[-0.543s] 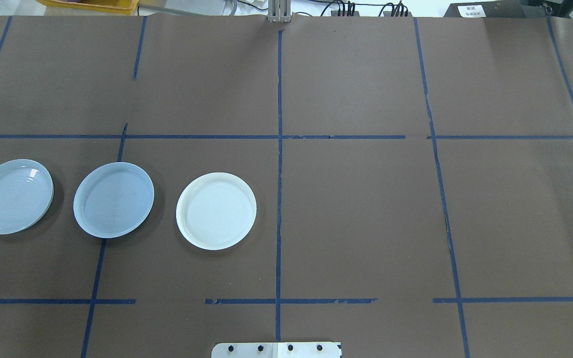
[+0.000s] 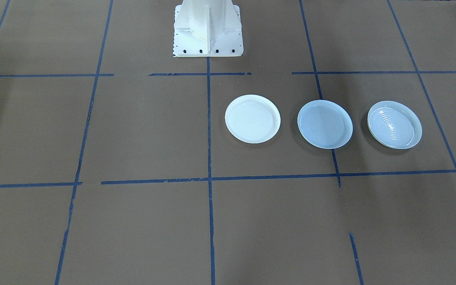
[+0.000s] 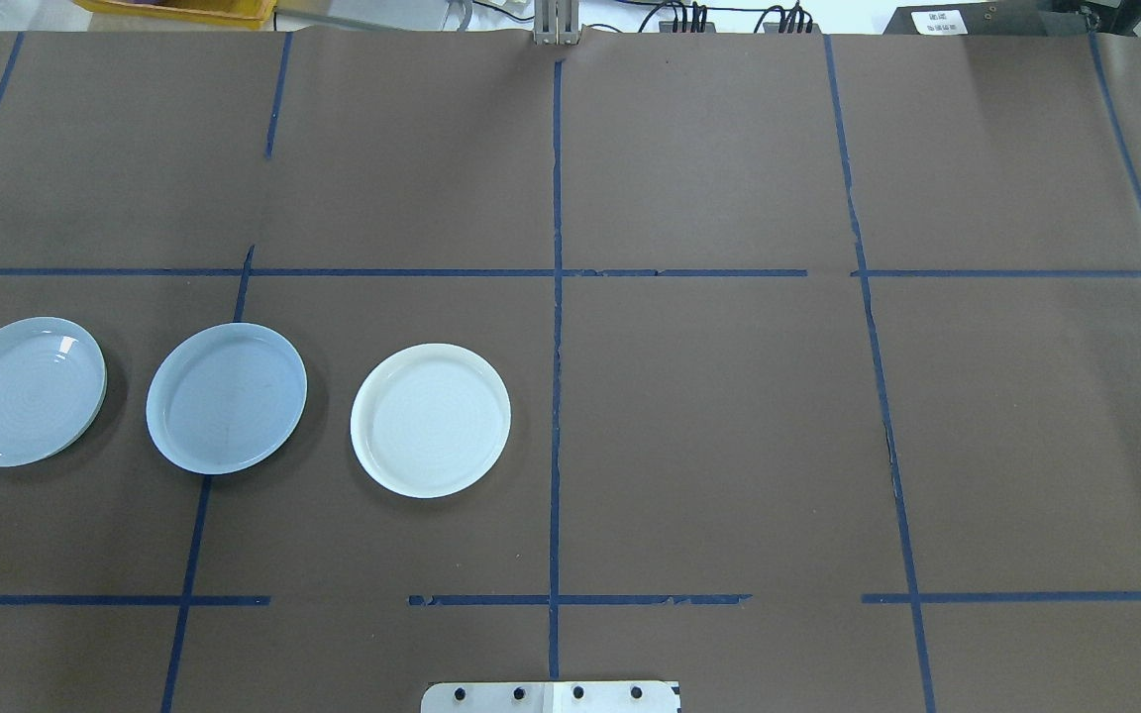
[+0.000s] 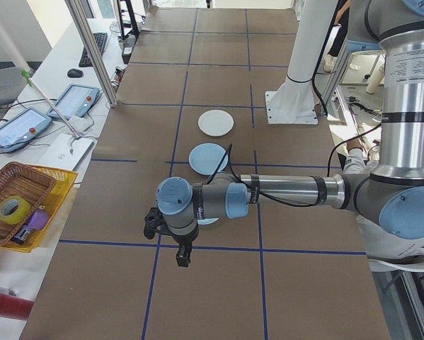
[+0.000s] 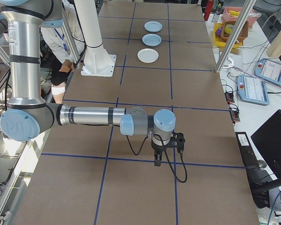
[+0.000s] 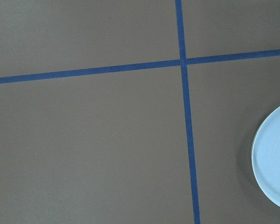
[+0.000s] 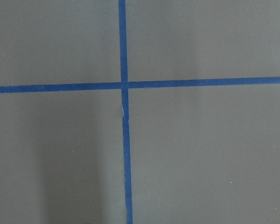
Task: Stack plate in center
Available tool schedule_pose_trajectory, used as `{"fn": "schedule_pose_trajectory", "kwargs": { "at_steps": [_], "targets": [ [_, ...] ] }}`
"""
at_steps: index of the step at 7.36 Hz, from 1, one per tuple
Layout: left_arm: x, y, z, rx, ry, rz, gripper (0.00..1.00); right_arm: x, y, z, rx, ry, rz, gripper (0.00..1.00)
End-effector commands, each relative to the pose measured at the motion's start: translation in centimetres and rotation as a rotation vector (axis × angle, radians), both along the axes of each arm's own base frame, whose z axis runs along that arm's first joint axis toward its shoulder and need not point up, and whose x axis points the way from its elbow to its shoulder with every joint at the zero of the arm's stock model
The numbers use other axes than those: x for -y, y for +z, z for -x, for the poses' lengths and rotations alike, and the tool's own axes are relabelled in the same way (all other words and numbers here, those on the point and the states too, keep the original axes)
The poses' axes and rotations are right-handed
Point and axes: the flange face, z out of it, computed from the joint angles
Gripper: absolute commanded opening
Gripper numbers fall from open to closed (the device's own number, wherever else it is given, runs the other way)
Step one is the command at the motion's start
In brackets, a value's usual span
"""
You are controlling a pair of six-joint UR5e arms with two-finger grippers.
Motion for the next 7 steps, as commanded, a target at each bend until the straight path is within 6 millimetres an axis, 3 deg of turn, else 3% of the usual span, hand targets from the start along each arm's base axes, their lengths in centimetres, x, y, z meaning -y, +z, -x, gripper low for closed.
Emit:
{"fn": "schedule_pose_trajectory", "kwargs": {
  "at_steps": [1,3,5,7],
  "targets": [
    [0.6,-0.2,-0.3,-0.003,0.004,-0.057,1.0,0.0,0.0,0.0,-0.001,0.0,0.0,1.0],
    [1.4,1.3,-3.3,-0.01,0.002,-0.068,1.0,0.0,0.0,0.0,0.001,0.001,0.001,1.0],
    [2.1,3.0,-8.2,-0.031,-0.063,-0.068,1.0,0.0,0.0,0.0,0.001,0.001,0.001,1.0],
    [2.0,2.7,-13.6,-0.065,-0.087,-0.025,1.0,0.0,0.0,0.0,0.001,0.001,0.001,1.0]
  ]
}}
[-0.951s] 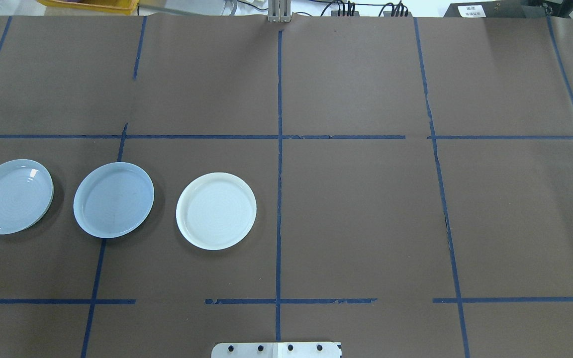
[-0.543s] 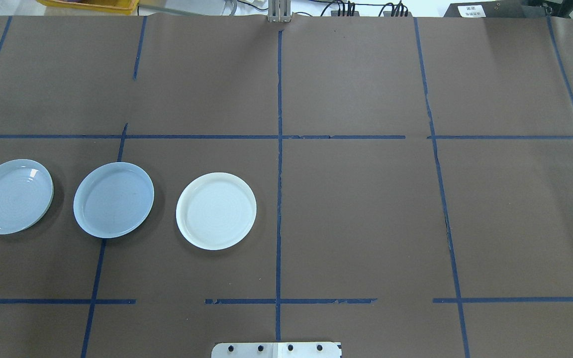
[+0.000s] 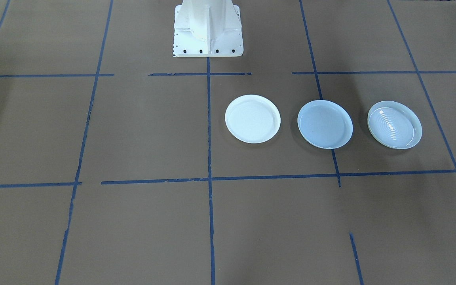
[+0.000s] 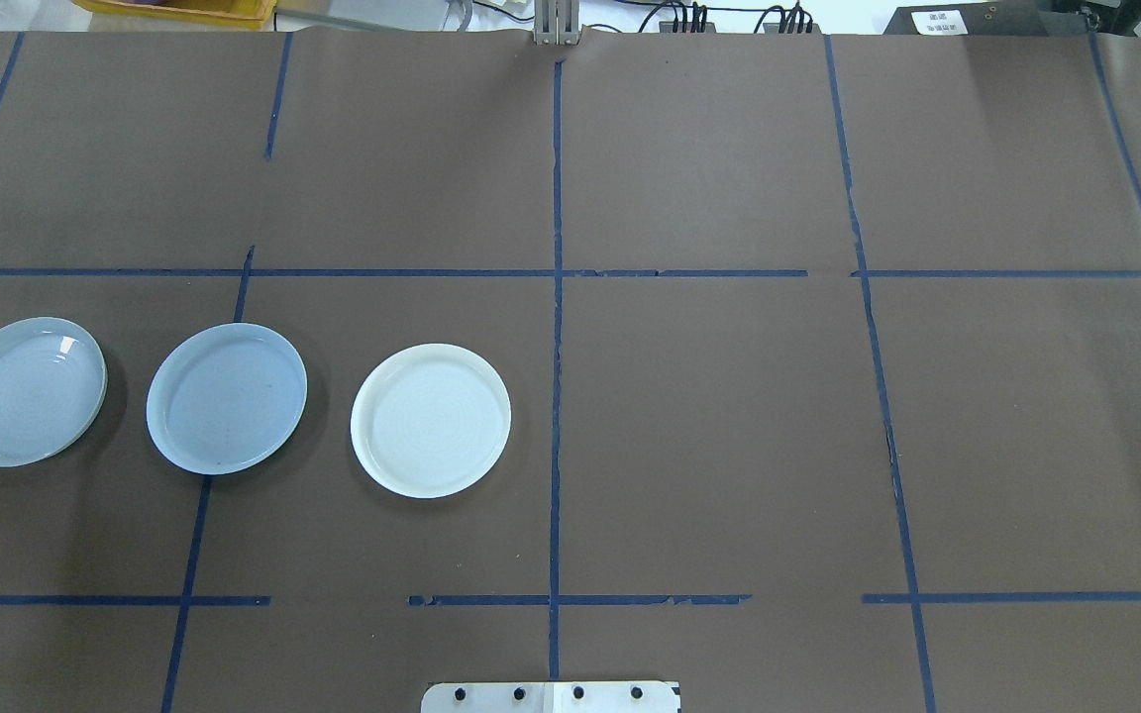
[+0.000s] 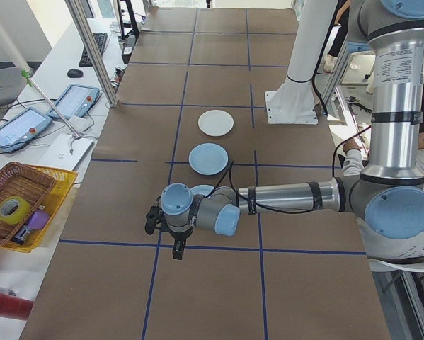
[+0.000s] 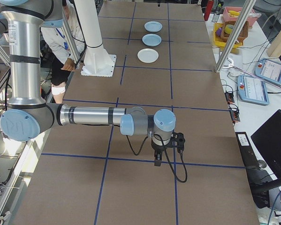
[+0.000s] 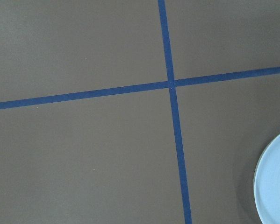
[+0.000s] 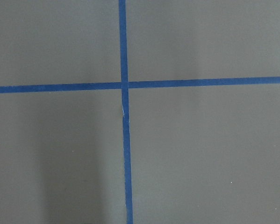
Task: Stack plate in center
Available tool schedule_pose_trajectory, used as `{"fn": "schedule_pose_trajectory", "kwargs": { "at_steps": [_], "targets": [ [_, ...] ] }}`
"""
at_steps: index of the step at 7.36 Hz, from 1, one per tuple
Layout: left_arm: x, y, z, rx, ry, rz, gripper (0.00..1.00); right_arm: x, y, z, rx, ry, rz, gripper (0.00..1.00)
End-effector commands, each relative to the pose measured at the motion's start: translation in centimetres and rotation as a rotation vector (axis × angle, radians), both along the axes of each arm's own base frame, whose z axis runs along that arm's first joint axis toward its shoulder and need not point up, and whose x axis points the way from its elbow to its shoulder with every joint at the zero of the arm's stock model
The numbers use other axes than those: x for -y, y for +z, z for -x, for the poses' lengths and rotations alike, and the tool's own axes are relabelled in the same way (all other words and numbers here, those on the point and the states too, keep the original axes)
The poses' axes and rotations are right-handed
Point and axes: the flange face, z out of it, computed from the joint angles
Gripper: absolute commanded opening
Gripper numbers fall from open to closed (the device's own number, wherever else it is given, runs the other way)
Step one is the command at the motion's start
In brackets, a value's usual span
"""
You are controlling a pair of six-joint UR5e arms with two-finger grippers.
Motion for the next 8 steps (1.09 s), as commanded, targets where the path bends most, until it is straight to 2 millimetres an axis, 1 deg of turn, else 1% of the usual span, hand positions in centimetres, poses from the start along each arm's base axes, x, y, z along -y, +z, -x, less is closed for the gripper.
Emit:
{"fn": "schedule_pose_trajectory", "kwargs": {
  "at_steps": [1,3,4,5,6,8],
  "targets": [
    [-0.2,-0.5,-5.4,-0.036,-0.016,0.033,1.0,0.0,0.0,0.0,0.0,0.0,0.0,1.0],
    [-1.3,-0.7,-9.8,-0.065,-0.01,0.064,1.0,0.0,0.0,0.0,0.0,0.0,0.0,1.0],
    [-1.9,0.0,-11.4,-0.074,0.003,0.071,1.0,0.0,0.0,0.0,0.0,0.0,0.0,1.0],
    [-2.3,0.4,-12.4,-0.084,0.01,0.067,1.0,0.0,0.0,0.0,-0.002,0.0,0.0,1.0],
    [-2.5,0.4,-13.1,-0.086,0.014,0.078,0.94,0.0,0.0,0.0,-0.002,0.0,0.0,1.0],
    [-2.8,1.0,-13.6,-0.081,0.022,0.092,0.69,0.0,0.0,0.0,0.0,0.0,0.0,1.0]
  ]
}}
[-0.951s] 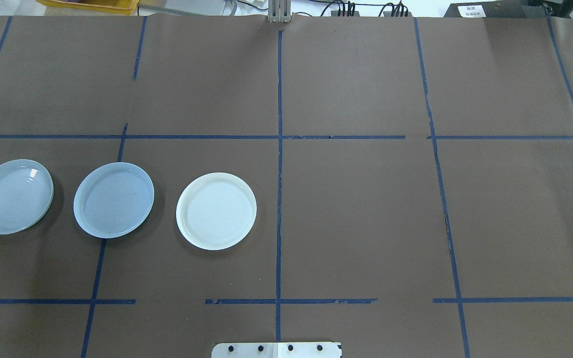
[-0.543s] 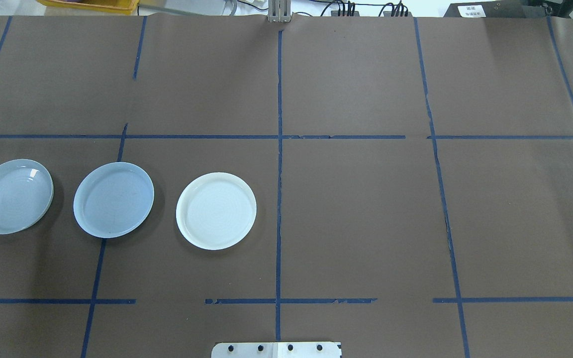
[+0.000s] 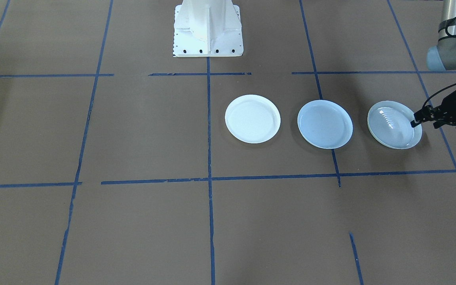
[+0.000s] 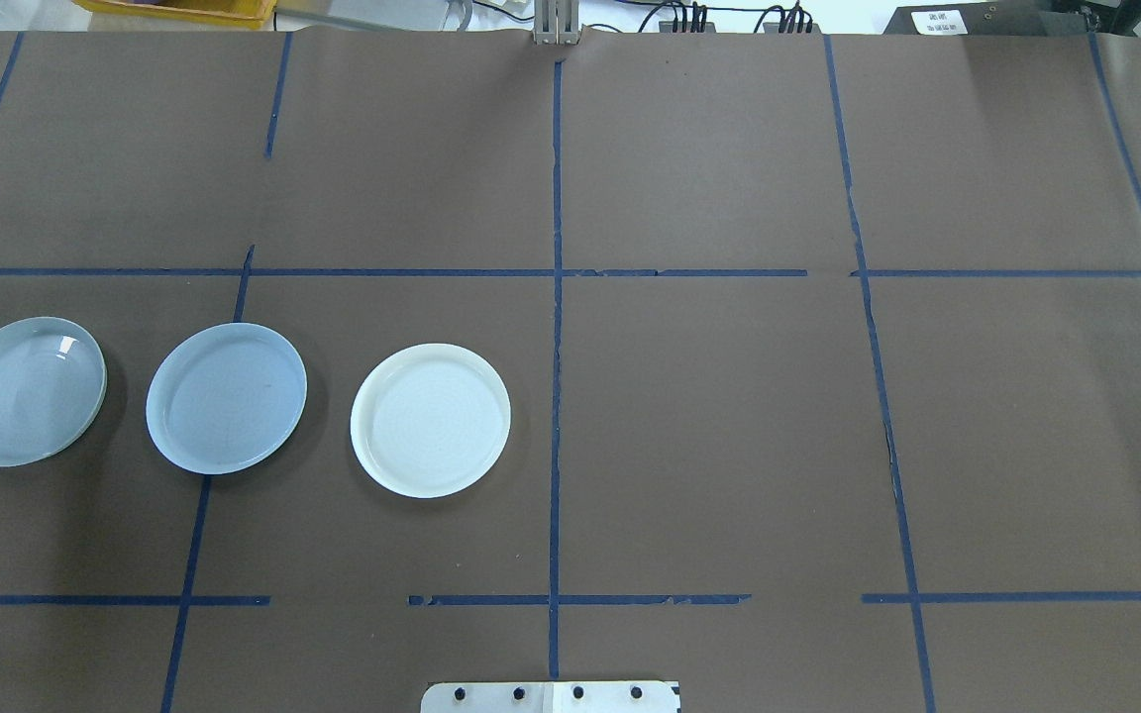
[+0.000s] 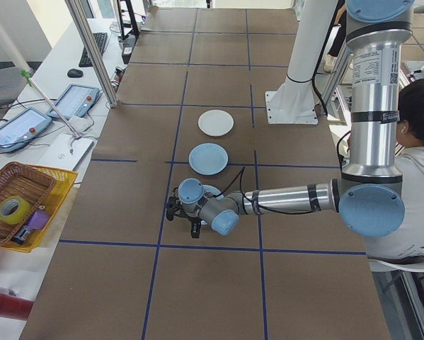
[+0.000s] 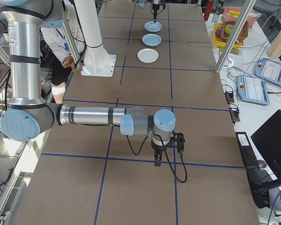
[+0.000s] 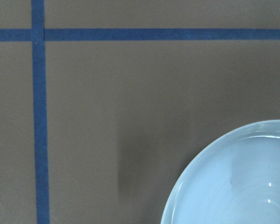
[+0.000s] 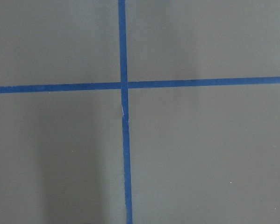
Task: Stack plate in center
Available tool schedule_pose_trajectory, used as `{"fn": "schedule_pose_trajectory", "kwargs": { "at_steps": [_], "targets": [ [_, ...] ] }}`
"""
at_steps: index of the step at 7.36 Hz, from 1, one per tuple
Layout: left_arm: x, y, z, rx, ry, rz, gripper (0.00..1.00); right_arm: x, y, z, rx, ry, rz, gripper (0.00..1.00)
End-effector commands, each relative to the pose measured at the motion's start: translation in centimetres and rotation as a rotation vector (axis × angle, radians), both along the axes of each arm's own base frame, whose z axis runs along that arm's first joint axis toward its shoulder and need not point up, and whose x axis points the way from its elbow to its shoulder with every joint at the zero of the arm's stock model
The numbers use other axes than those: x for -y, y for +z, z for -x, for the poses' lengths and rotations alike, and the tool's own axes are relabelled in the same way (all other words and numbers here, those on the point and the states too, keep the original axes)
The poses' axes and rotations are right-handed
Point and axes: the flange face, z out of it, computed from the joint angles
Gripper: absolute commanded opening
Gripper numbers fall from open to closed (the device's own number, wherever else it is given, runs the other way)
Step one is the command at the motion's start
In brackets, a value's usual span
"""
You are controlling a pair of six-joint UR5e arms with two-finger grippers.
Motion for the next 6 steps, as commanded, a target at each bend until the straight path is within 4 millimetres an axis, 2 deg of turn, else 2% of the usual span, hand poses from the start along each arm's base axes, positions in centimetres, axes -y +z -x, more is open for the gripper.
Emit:
{"fn": "schedule_pose_trajectory", "kwargs": {
  "at_steps": [1,2,3,4,6],
  "targets": [
    [-0.2,0.5,-0.3,0.003,0.005,0.011,0.35,0.0,0.0,0.0,0.0,0.0,0.0,1.0],
    [-0.2,0.5,-0.3,0.003,0.005,0.011,0.06,0.0,0.0,0.0,0.001,0.0,0.0,1.0],
    [-0.2,0.5,-0.3,0.002,0.005,0.013,0.0,0.0,0.0,0.0,0.0,-0.001,-0.001,1.0],
    [-0.4,0.4,-0.4,-0.013,0.015,0.022,0.0,0.0,0.0,0.0,0.0,0.0,0.0,1.0],
    [-1.2,-1.2,-0.6,-0.142,0.082,0.071,0.0,0.0,0.0,0.0,0.0,0.0,0.0,1.0]
  ]
}}
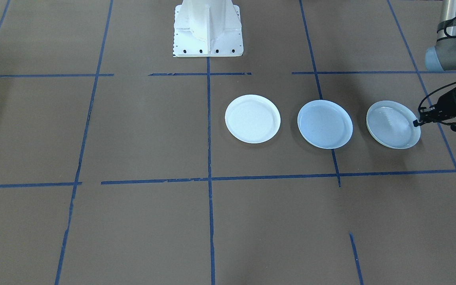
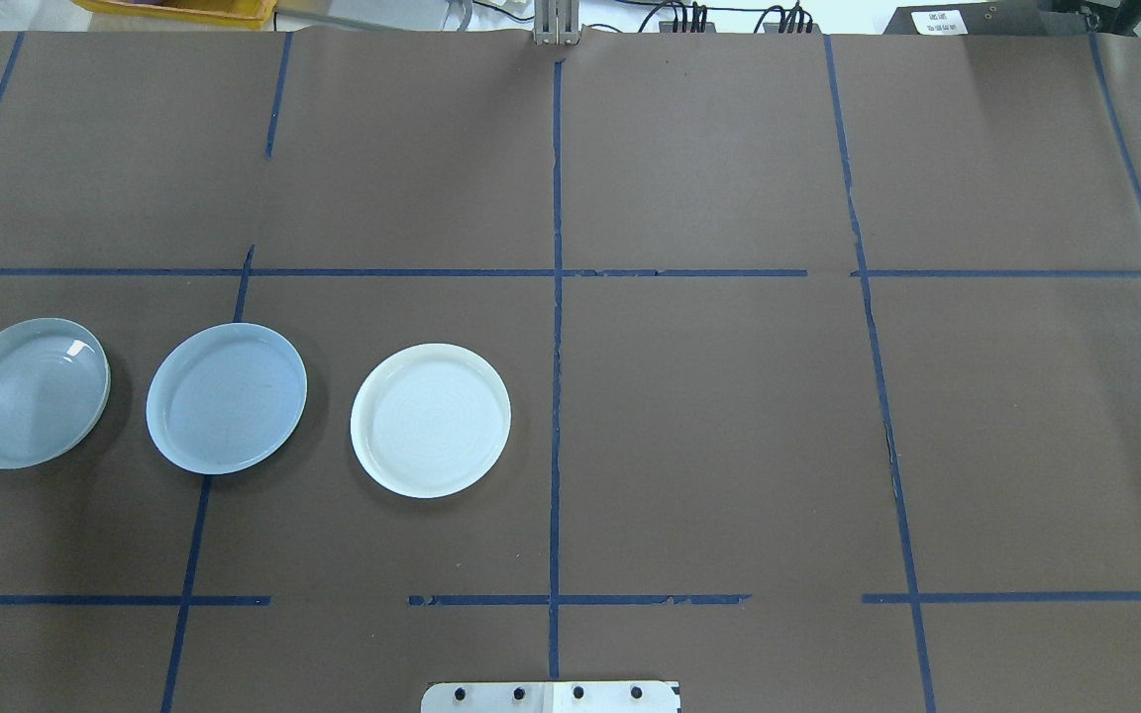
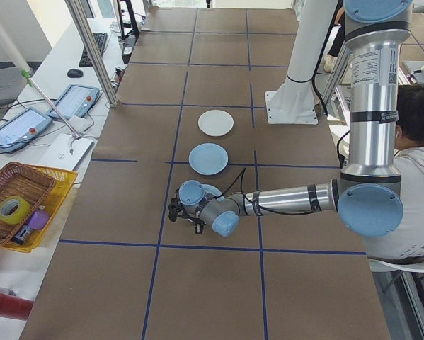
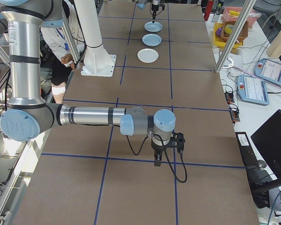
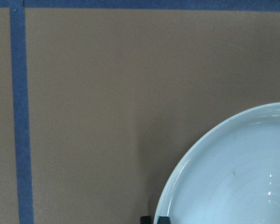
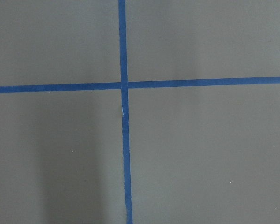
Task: Stack plate in center
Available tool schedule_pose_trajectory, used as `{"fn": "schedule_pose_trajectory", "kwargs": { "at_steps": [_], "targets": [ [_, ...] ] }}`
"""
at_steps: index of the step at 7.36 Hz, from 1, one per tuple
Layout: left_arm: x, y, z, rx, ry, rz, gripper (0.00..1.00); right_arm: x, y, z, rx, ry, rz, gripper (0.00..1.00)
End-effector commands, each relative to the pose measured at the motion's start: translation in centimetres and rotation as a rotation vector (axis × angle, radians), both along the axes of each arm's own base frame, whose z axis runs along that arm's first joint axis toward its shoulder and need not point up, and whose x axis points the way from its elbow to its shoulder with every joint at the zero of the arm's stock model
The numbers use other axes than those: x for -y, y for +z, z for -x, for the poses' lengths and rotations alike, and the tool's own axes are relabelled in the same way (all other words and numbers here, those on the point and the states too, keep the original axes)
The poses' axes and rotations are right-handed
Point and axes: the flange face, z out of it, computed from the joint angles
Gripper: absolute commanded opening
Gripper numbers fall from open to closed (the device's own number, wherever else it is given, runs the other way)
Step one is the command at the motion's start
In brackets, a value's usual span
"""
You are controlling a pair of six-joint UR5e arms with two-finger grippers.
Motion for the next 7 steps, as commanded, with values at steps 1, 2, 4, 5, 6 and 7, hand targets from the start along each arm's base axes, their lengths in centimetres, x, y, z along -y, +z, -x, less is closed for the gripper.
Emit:
{"fn": "schedule_pose_trajectory", "kwargs": {
  "at_steps": [1,2,4,5,6,7],
  "targets": [
    [-0.4,-2.6,-0.1,-0.123,0.056,0.023,0.0,0.0,0.0,0.0,0.0,0.0,0.0,1.0],
    [0.2,-3.7,1.5,-0.15,0.029,0.013,0.0,0.0,0.0,0.0,0.0,0.0,0.0,1.0],
    [1.5,-7.2,3.7,-0.157,-0.062,0.04,0.0,0.0,0.0,0.0,0.001,0.0,0.0,1.0],
    [2.1,-10.2,2.9,-0.163,-0.123,0.111,0.0,0.0,0.0,0.0,0.001,0.0,0.0,1.0],
    [1.8,-12.5,-0.6,-0.135,-0.142,0.139,0.0,0.0,0.0,0.0,0.0,0.0,0.0,1.0],
    [1.1,-13.4,-4.2,-0.119,-0.131,0.19,0.0,0.0,0.0,0.0,0.001,0.0,0.0,1.0]
  ]
}}
